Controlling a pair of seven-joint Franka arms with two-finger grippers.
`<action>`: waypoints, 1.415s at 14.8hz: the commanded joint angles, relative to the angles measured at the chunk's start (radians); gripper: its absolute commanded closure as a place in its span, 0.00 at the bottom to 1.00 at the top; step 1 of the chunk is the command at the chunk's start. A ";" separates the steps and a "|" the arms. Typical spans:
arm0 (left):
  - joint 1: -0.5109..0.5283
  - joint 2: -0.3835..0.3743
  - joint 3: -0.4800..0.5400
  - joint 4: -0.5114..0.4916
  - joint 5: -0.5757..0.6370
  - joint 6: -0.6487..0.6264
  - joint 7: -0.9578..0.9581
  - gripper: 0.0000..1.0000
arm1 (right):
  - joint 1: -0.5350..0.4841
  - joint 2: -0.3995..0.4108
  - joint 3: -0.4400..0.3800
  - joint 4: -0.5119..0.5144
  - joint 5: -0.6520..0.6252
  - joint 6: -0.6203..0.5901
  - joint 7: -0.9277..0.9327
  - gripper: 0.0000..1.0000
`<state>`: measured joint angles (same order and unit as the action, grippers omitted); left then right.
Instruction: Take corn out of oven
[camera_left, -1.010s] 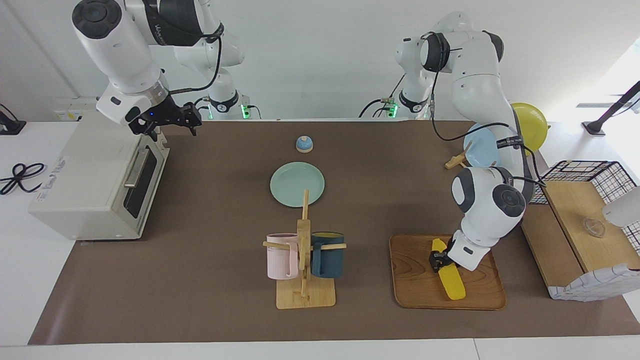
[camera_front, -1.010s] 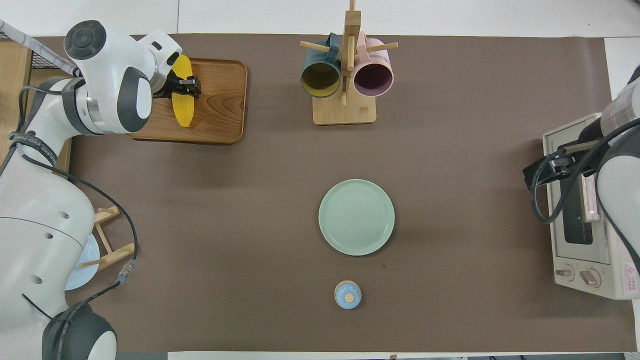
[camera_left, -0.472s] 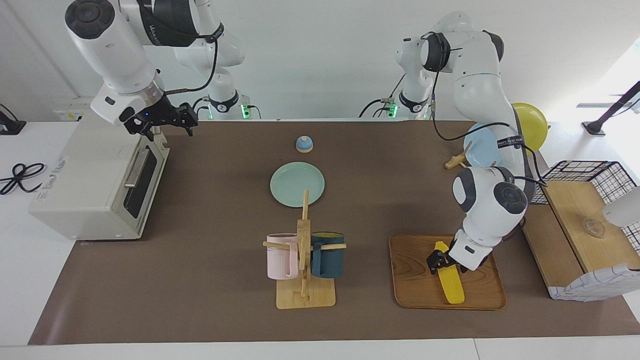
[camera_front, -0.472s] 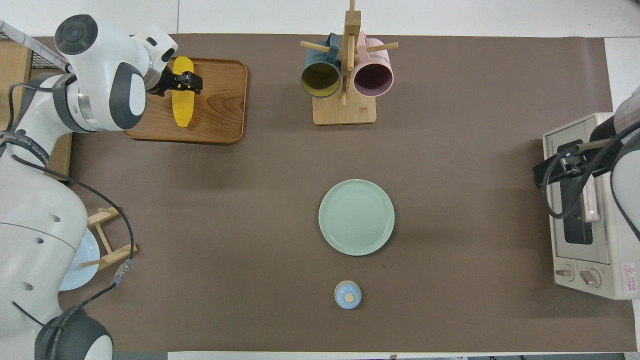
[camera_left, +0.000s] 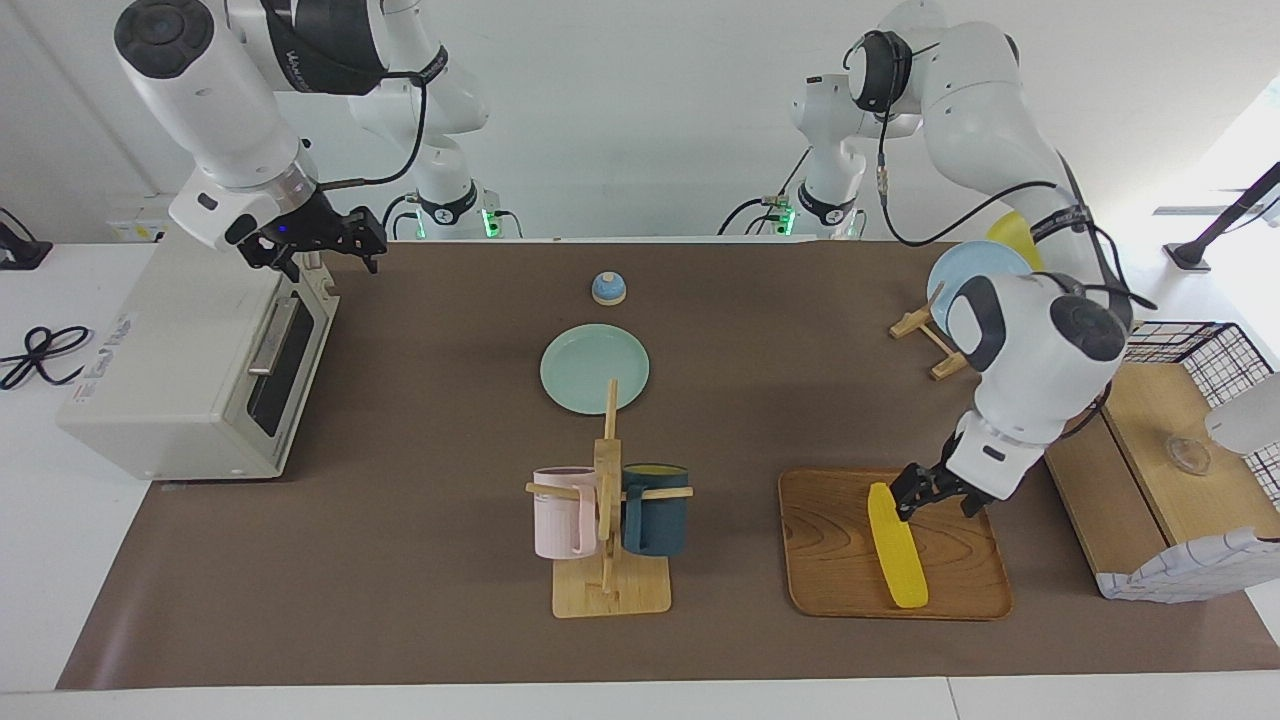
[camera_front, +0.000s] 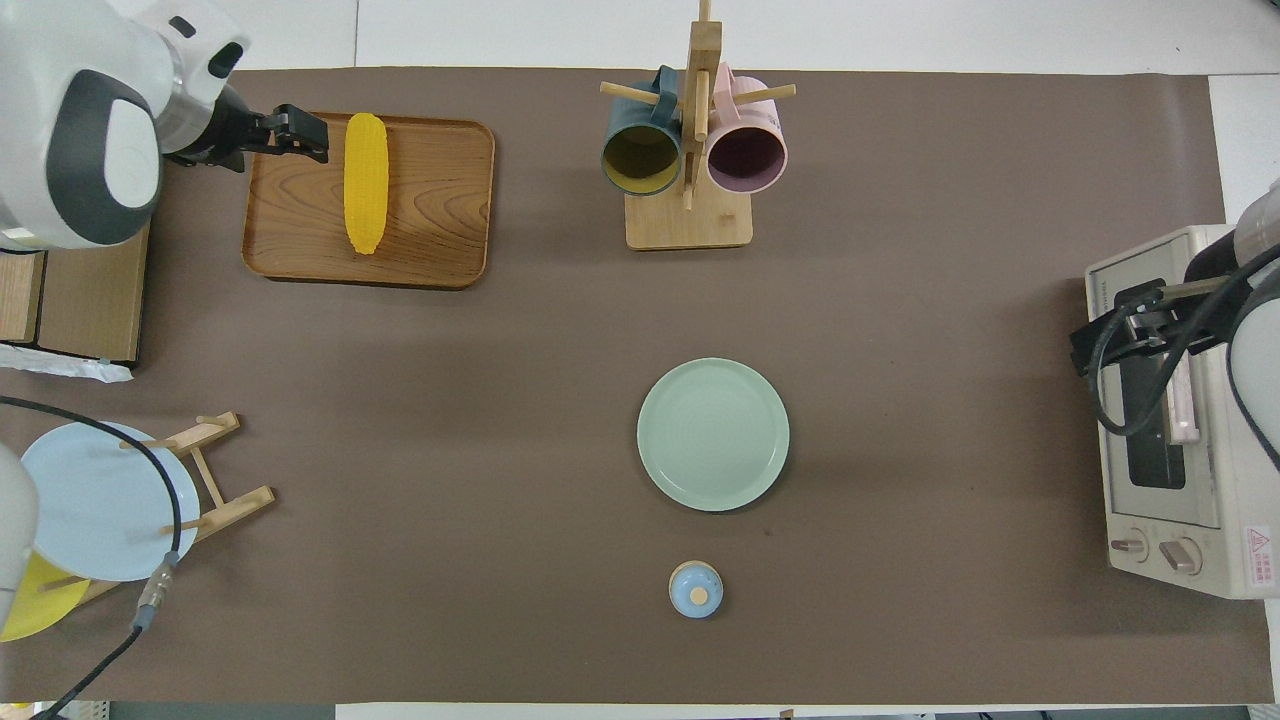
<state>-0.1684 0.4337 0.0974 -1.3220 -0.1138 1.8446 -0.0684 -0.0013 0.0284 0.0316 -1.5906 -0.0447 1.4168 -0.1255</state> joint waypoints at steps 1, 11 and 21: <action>-0.002 -0.105 0.007 -0.042 0.035 -0.131 -0.004 0.00 | -0.006 -0.015 0.005 -0.012 -0.003 0.002 0.007 0.00; 0.053 -0.450 -0.011 -0.288 0.069 -0.377 -0.002 0.00 | -0.006 -0.015 0.005 -0.012 -0.003 0.001 0.007 0.00; 0.092 -0.463 -0.142 -0.305 0.112 -0.312 -0.085 0.00 | -0.006 -0.015 0.005 -0.012 -0.003 0.001 0.007 0.00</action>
<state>-0.0979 -0.0246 -0.0200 -1.6457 -0.0271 1.5668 -0.1380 -0.0013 0.0284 0.0316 -1.5907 -0.0447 1.4168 -0.1255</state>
